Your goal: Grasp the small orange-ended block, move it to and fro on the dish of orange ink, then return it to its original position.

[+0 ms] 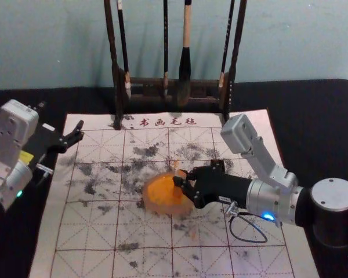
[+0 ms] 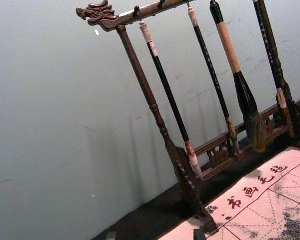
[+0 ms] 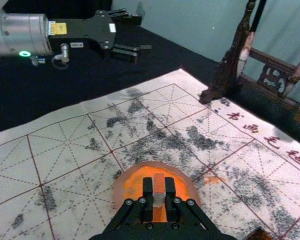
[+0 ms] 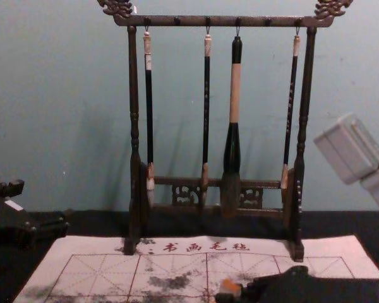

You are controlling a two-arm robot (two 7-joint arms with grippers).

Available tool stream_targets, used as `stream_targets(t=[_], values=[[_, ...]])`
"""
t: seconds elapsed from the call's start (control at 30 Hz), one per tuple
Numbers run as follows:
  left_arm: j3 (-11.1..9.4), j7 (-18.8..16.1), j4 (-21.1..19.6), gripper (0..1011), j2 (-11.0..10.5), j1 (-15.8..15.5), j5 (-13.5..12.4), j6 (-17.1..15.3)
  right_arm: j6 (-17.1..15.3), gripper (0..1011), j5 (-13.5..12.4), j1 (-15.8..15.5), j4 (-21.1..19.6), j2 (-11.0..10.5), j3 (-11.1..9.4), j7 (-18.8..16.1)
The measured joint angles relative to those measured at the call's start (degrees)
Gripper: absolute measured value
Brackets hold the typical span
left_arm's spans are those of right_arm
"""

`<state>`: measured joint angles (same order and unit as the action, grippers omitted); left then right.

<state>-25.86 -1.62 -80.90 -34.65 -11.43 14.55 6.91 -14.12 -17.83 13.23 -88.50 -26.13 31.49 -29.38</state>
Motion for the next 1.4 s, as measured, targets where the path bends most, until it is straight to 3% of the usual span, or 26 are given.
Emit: stream_targets(t=[0.77,1.4], values=[[0.0,0.0,0.0,1001,0.0,0.0,0.0,0.0,-0.3,127,0.7,2.1,1.8,2.3,2.9,0.2],[0.0,0.0,0.0,1001,0.0,0.0,0.0,0.0,-0.6,127,1.9,4.4,5.3,5.2,2.7,1.8]])
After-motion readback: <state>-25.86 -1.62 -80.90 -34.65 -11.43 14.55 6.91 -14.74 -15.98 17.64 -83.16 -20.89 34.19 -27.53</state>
